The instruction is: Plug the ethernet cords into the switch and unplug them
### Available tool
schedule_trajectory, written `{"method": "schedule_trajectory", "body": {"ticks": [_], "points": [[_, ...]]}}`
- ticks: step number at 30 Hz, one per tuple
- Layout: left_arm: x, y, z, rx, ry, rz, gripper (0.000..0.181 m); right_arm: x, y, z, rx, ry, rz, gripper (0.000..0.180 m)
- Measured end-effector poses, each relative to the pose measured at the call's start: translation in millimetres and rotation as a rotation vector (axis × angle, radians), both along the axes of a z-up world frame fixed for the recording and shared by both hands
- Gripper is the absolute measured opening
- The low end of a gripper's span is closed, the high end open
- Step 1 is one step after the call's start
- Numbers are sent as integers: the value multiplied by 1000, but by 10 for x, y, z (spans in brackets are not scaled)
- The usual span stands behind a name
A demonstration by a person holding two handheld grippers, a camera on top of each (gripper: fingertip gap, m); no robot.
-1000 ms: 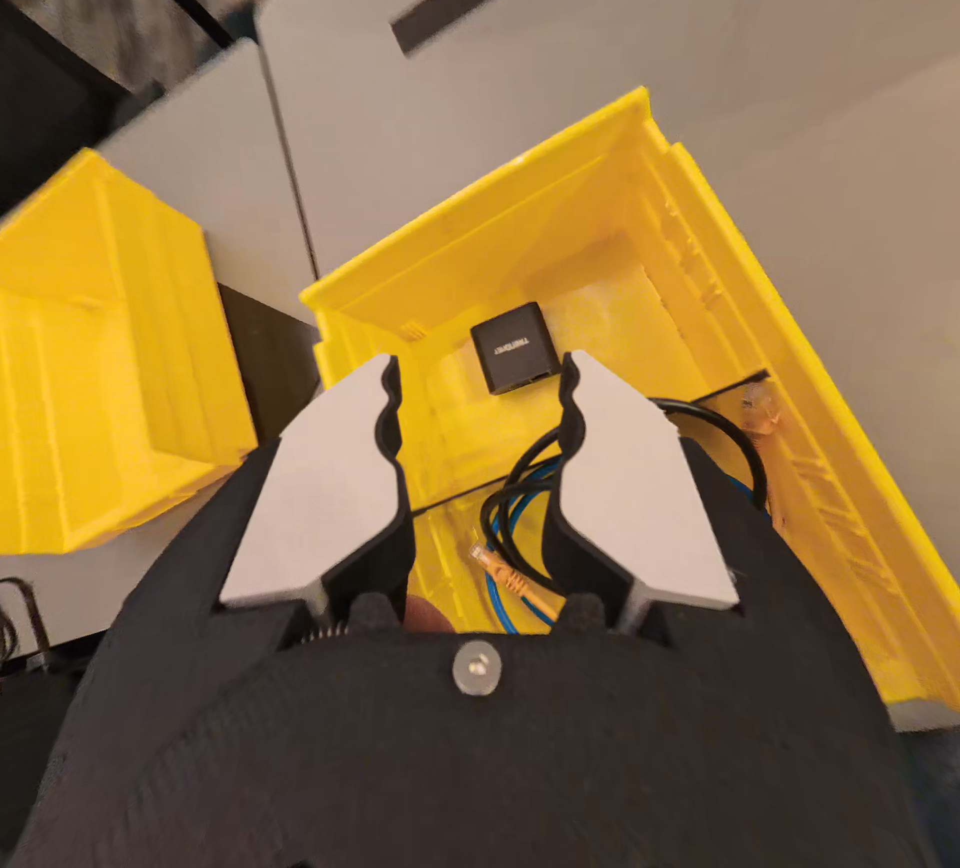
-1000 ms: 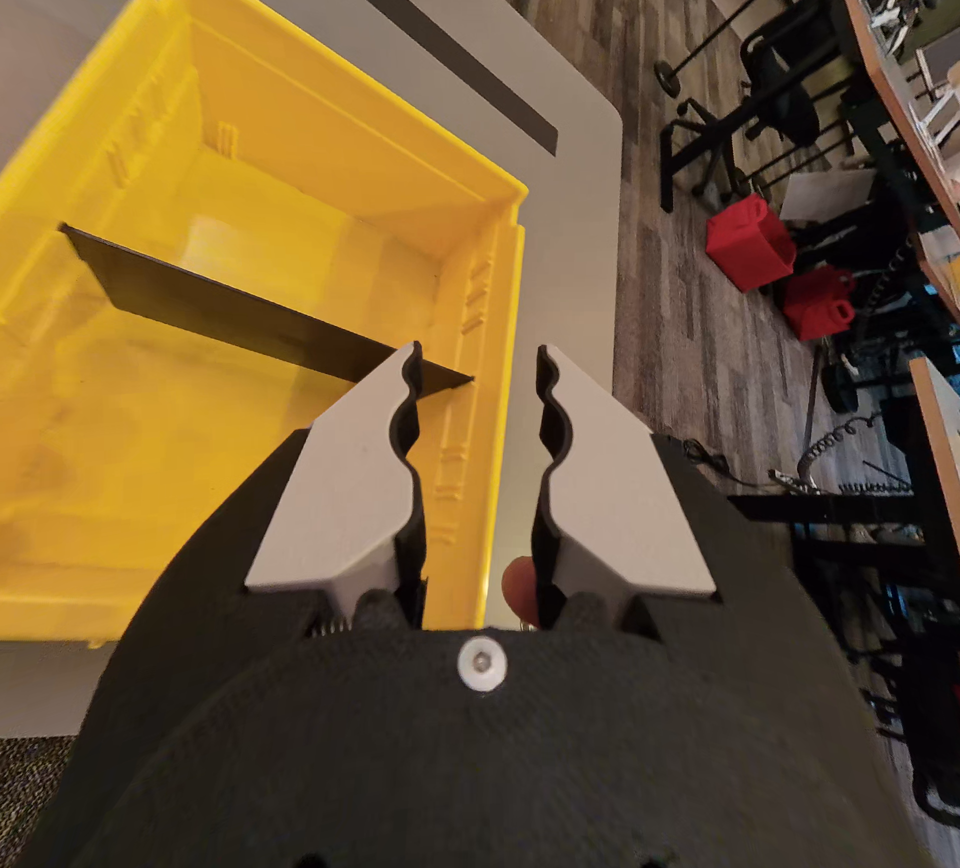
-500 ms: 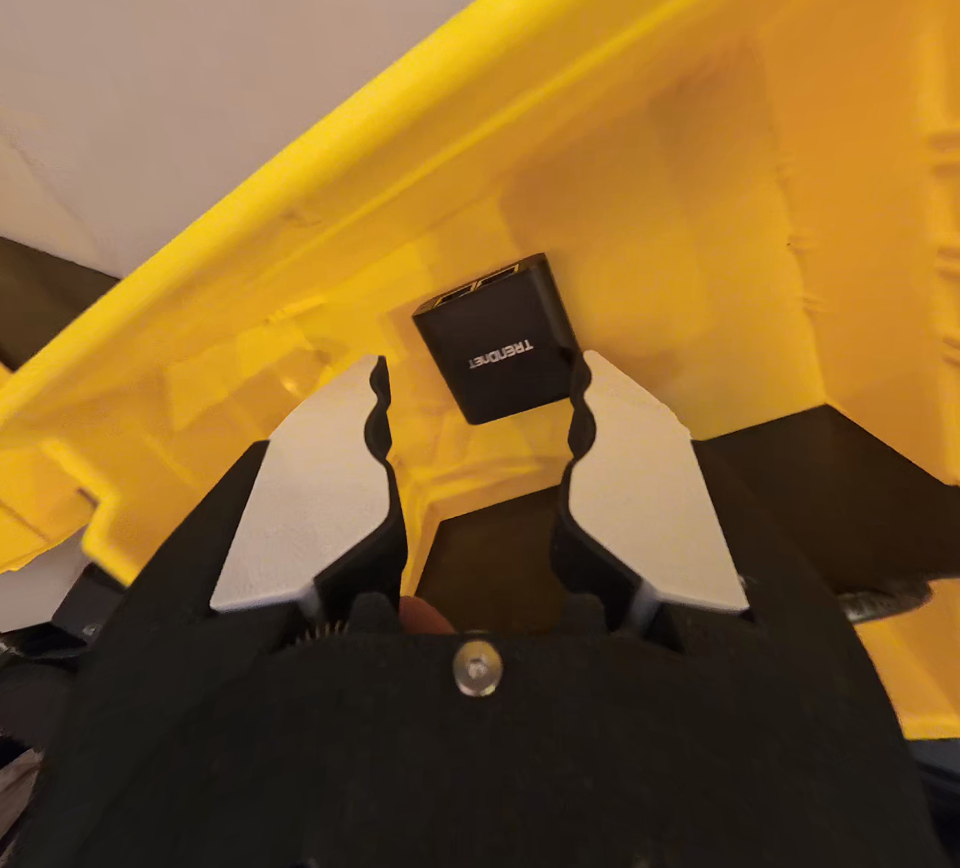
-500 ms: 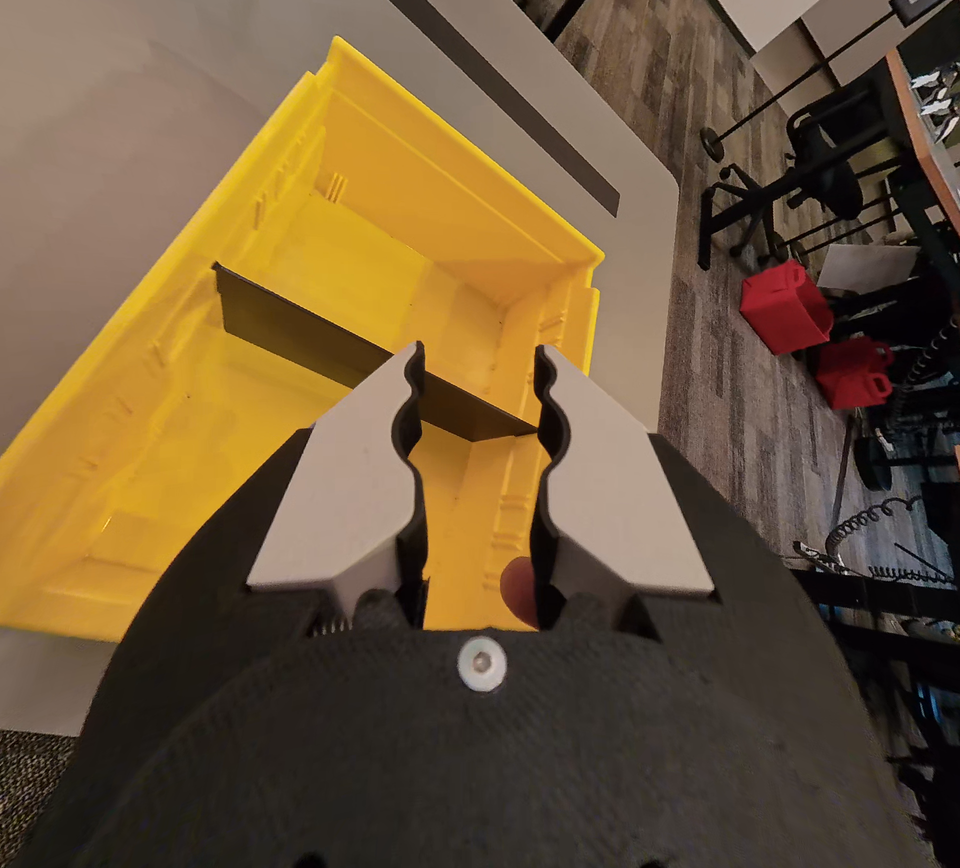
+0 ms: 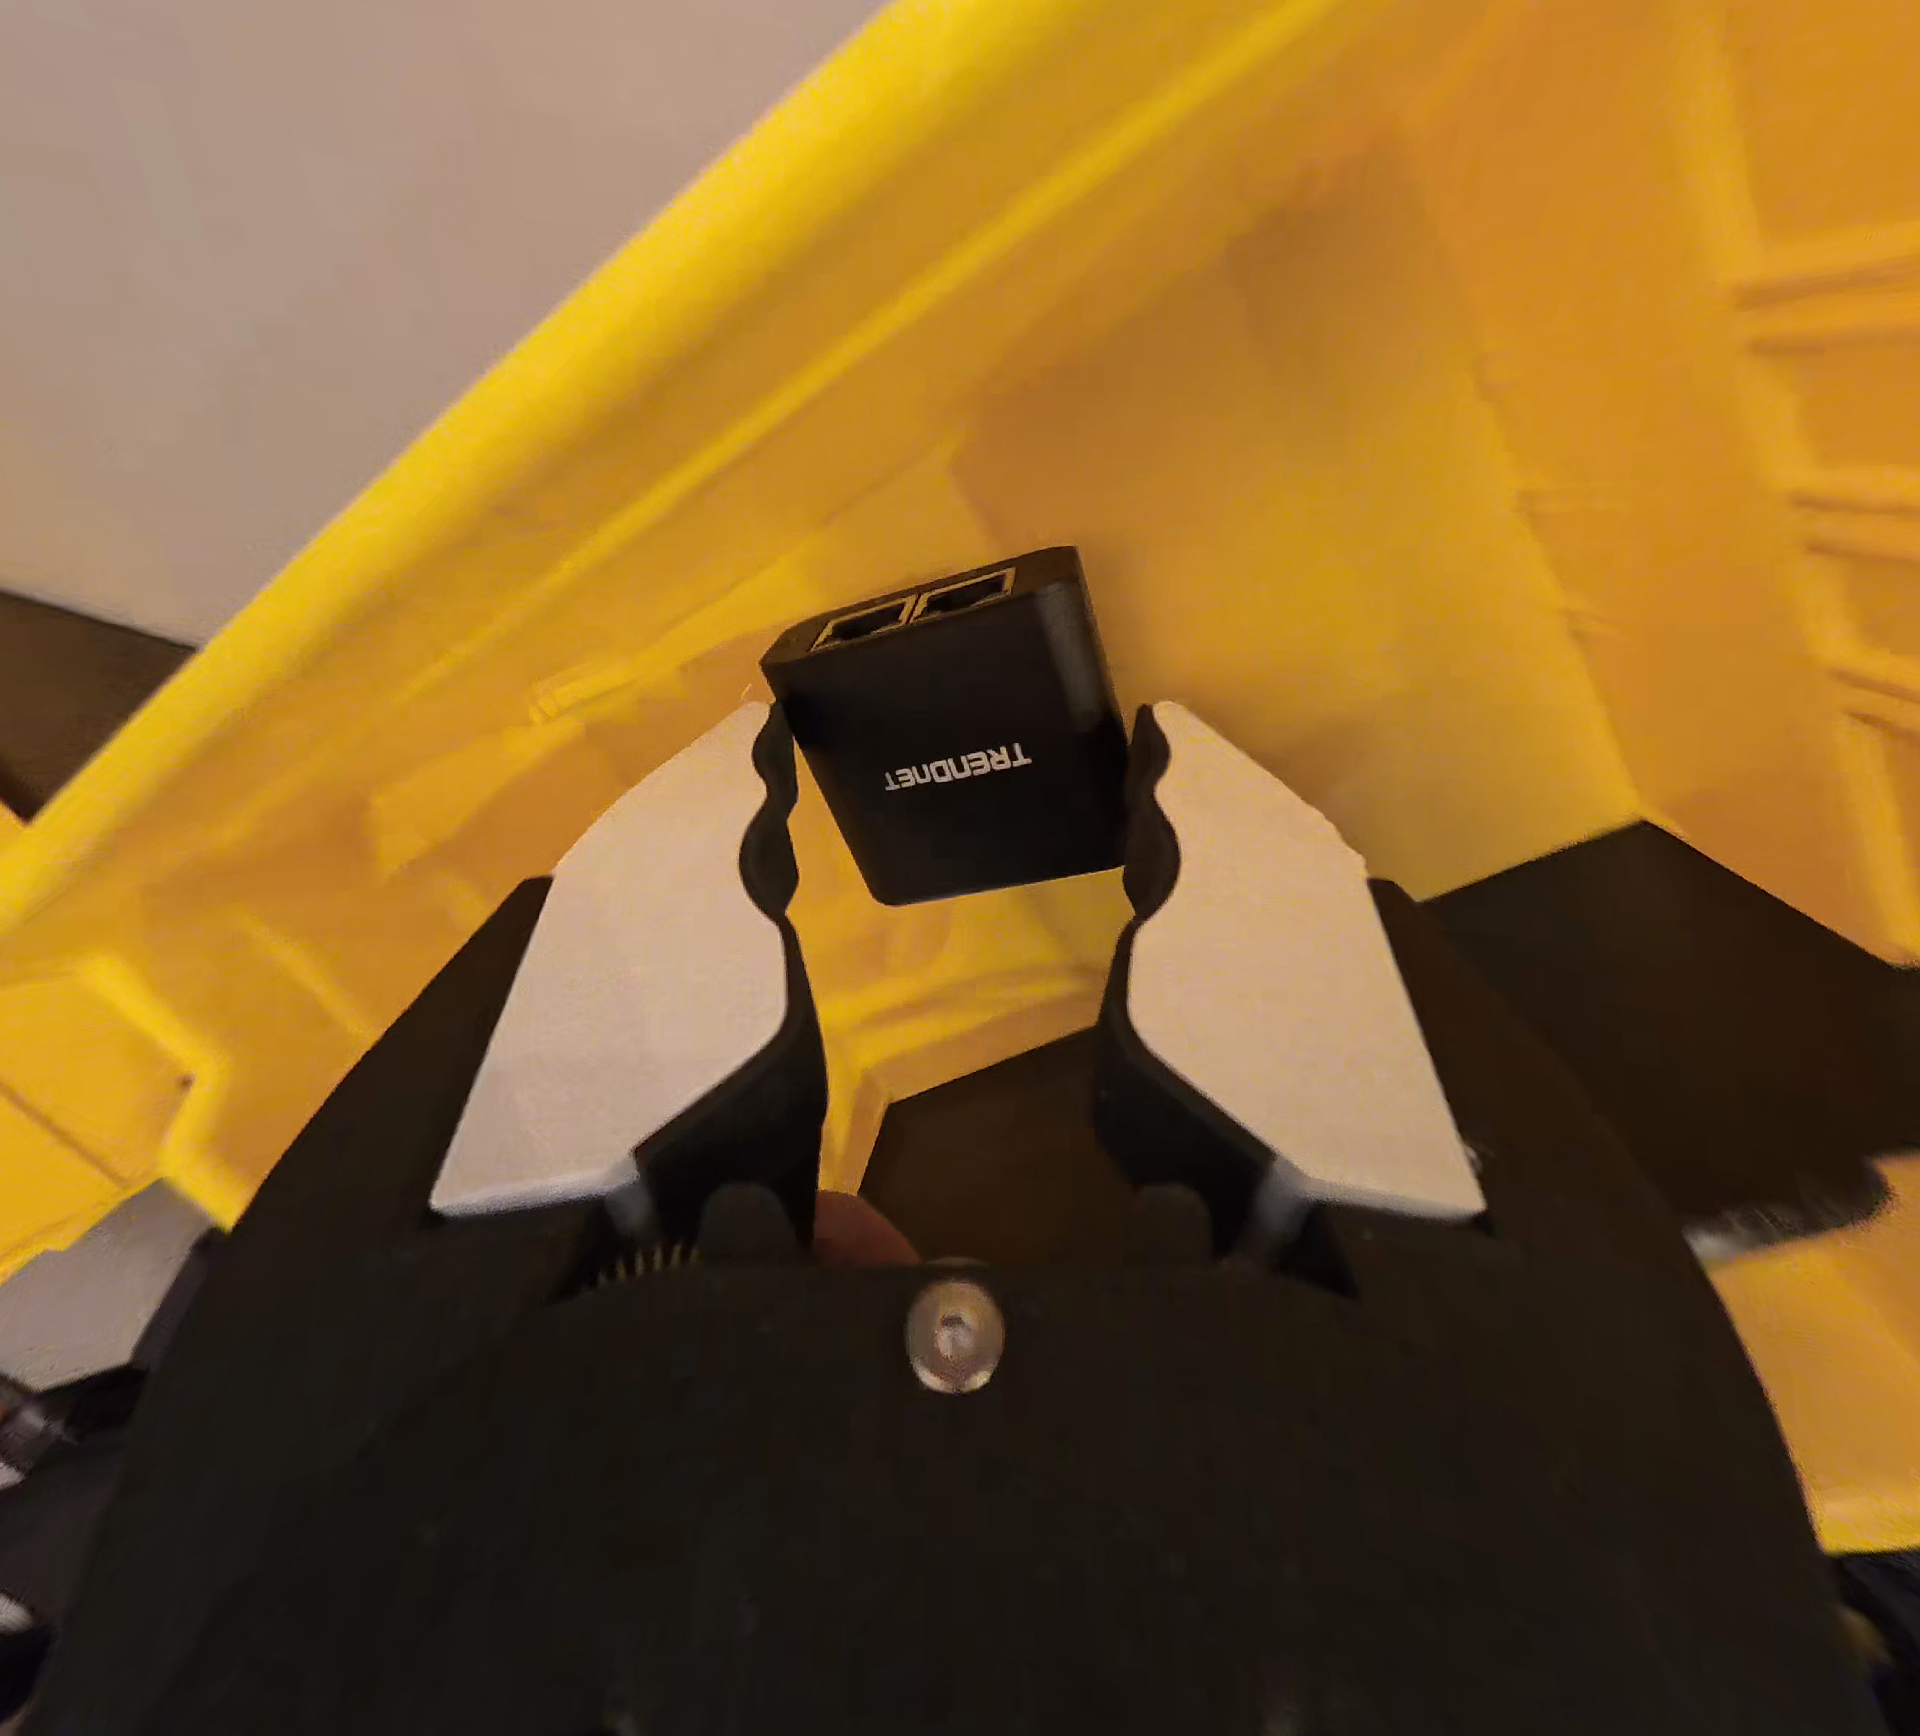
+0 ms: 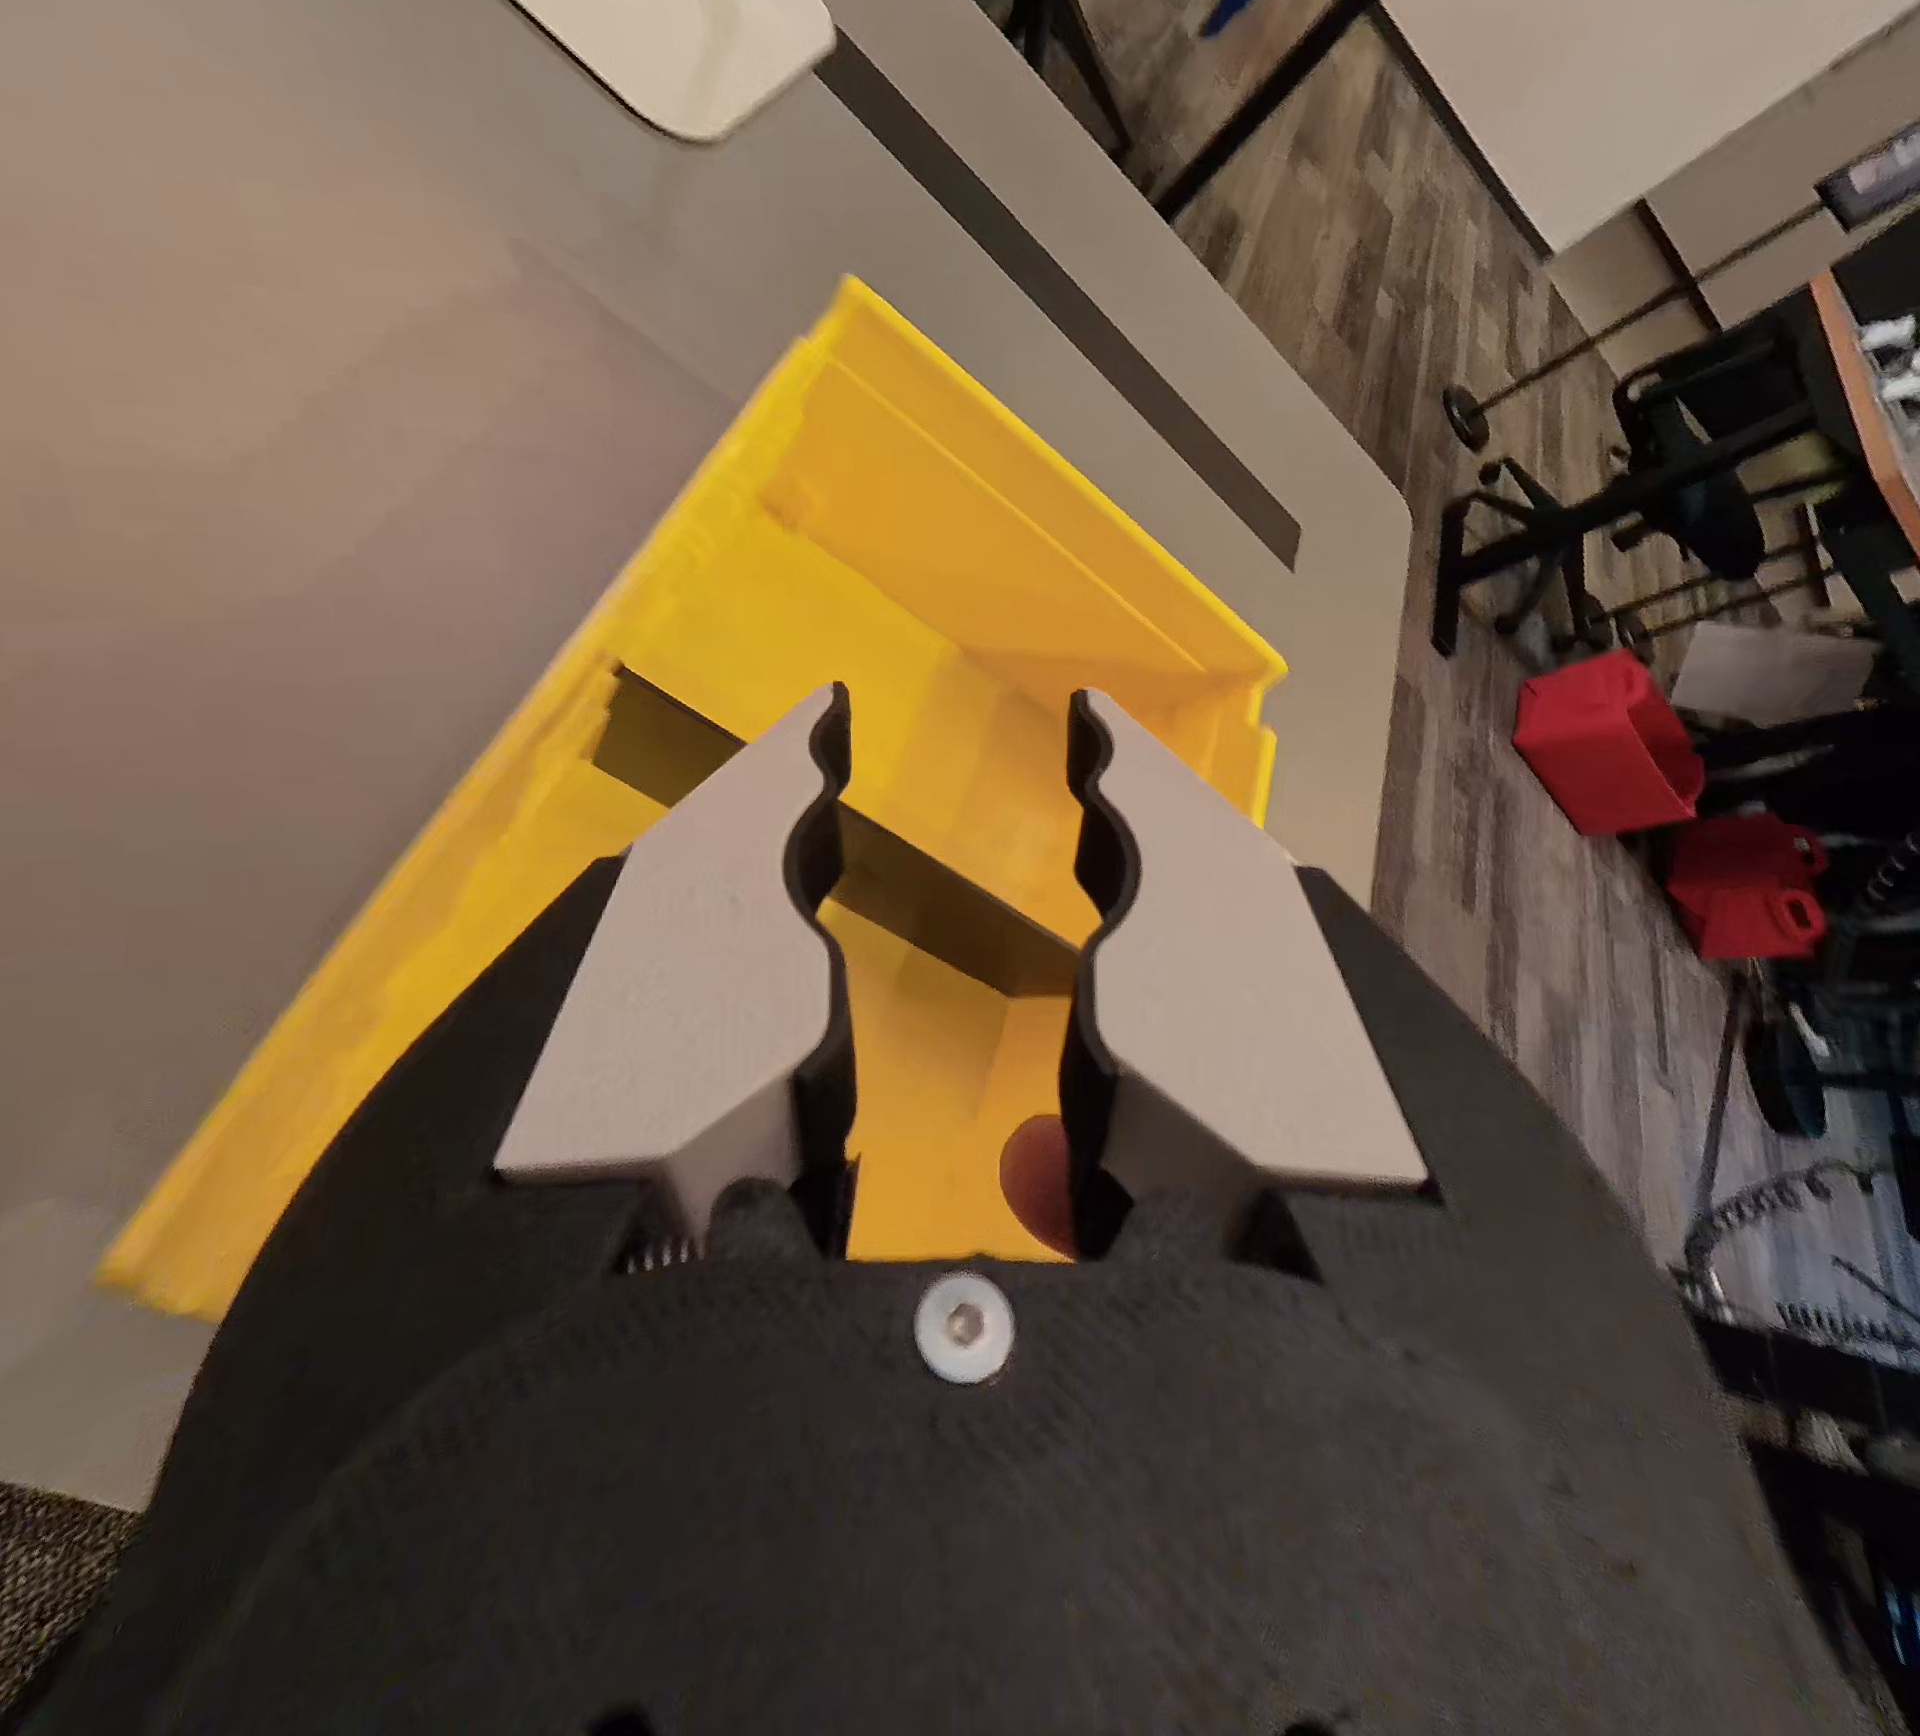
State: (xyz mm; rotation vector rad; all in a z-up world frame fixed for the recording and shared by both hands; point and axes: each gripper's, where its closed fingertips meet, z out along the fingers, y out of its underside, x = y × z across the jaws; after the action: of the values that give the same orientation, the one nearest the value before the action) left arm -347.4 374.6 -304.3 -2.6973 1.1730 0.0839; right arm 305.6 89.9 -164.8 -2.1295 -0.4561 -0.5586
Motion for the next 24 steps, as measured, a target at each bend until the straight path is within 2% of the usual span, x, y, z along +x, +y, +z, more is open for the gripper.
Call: {"method": "schedule_trajectory", "body": {"ticks": [2, 5, 8, 12, 15, 17, 24], "points": [[70, -31, 207, 22, -56, -28, 61, -203, 68, 40, 1, -13, 72, 39], [300, -93, 707, 95, -191, -91, 61, -762, 201, 156, 25, 7, 260, 42], [644, -307, 1188, 165, -261, -252, 61, -1483, 327, 324, 69, 91, 467, 46], [1240, -787, 1630, 185, -310, -508, 61, -2394, 445, 434, 101, 133, 742, 58], [1634, -1088, 1827, 225, -286, -696, 61, -2969, 465, 560, 108, 330, 906, 59], [1881, -1261, 1915, 254, -278, -802, 61, -3209, 503, 611, 85, 469, 956, 59], [2576, -1789, 1964, 343, -237, -1116, 61, -3635, 664, 619, 96, 566, 1019, 69]]}}
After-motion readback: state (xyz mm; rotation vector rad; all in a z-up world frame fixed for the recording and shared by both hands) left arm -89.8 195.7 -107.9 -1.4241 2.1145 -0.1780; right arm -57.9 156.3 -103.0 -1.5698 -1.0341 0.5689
